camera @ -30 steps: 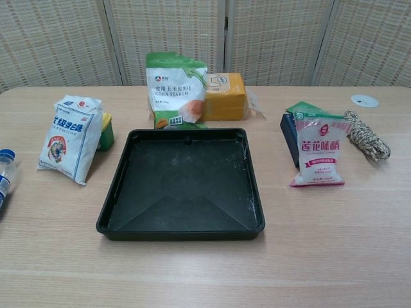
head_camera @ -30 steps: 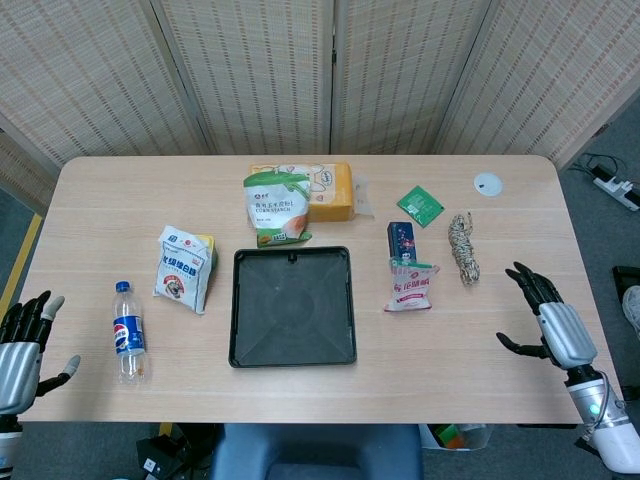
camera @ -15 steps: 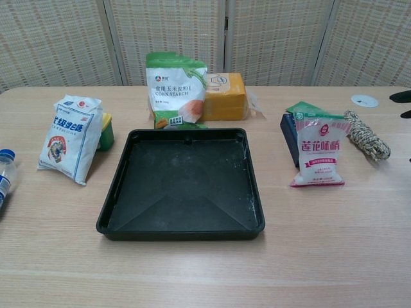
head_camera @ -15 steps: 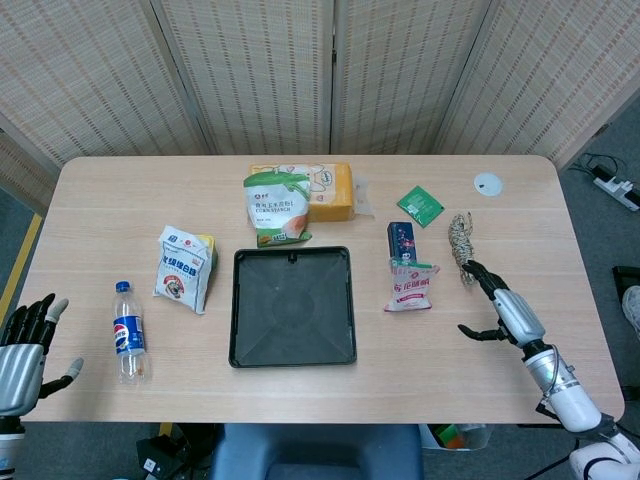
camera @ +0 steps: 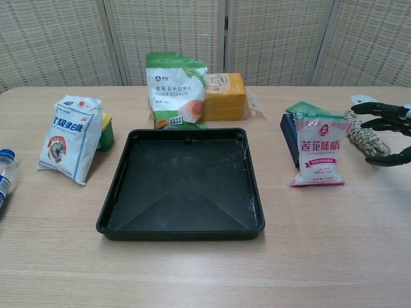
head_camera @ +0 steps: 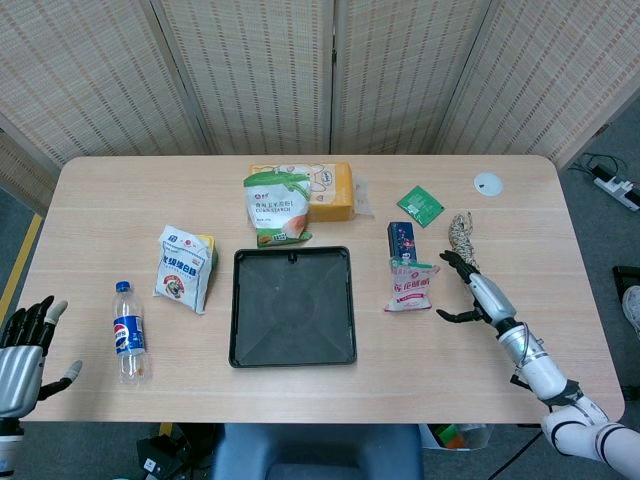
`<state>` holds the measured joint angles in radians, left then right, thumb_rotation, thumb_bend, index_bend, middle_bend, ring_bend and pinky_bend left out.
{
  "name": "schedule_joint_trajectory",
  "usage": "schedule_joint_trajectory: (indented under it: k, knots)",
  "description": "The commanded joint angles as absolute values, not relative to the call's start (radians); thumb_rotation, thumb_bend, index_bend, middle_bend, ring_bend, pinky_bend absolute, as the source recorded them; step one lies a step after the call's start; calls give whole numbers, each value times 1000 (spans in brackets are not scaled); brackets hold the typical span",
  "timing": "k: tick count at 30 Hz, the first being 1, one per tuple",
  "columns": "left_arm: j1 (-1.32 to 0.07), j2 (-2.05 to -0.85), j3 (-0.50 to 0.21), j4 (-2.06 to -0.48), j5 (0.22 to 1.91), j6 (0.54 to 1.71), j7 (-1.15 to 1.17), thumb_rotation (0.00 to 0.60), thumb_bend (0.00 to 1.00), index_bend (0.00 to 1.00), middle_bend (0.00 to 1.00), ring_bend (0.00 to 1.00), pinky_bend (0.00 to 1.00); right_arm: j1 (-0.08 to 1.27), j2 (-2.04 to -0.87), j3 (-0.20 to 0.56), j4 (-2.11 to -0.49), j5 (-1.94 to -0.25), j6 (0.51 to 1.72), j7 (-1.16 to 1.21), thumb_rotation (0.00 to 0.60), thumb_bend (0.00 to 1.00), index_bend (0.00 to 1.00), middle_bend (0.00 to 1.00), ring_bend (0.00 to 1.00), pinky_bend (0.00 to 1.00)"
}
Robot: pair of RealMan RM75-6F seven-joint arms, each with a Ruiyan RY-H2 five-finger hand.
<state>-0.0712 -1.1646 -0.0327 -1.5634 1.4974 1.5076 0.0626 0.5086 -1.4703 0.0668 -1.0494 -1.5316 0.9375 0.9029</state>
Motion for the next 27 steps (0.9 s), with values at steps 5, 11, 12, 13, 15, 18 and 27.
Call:
schedule_joint_trajectory:
  k: [5, 11, 12, 13, 15, 18, 27]
  knots:
    - [-71, -1159, -32, -1575, 1488, 1498, 73, 600, 324, 0, 44, 57, 0, 575, -1541, 49, -941, -1557, 886, 1007, 600, 268, 0, 1, 92, 0]
    - [-74, -1152, -29, -1587, 1487, 1488, 82, 600, 324, 0, 44, 57, 0, 617, -1588, 29, -870, -1583, 873, 1064, 600, 268, 0, 29, 109, 0]
    - [-73, -1149, -29, -1591, 1485, 1486, 84, 600, 324, 0, 44, 57, 0, 624, -1596, 25, -859, -1587, 873, 1073, 600, 268, 0, 35, 113, 0]
    - [-72, -1148, -29, -1593, 1483, 1487, 85, 600, 325, 0, 44, 57, 0, 628, -1601, 21, -852, -1591, 872, 1079, 600, 268, 0, 48, 123, 0]
    - [-69, -1146, -29, -1596, 1480, 1489, 85, 600, 325, 0, 44, 57, 0, 636, -1610, 9, -841, -1602, 876, 1096, 600, 269, 0, 70, 140, 0]
    - [-67, -1144, -28, -1598, 1477, 1489, 84, 600, 324, 0, 44, 56, 0, 639, -1617, -6, -832, -1614, 891, 1119, 600, 268, 2, 92, 151, 0]
    - [-69, -1144, -26, -1600, 1475, 1477, 81, 600, 324, 0, 40, 52, 0, 621, -1625, -49, -827, -1648, 980, 1197, 600, 268, 139, 195, 233, 14]
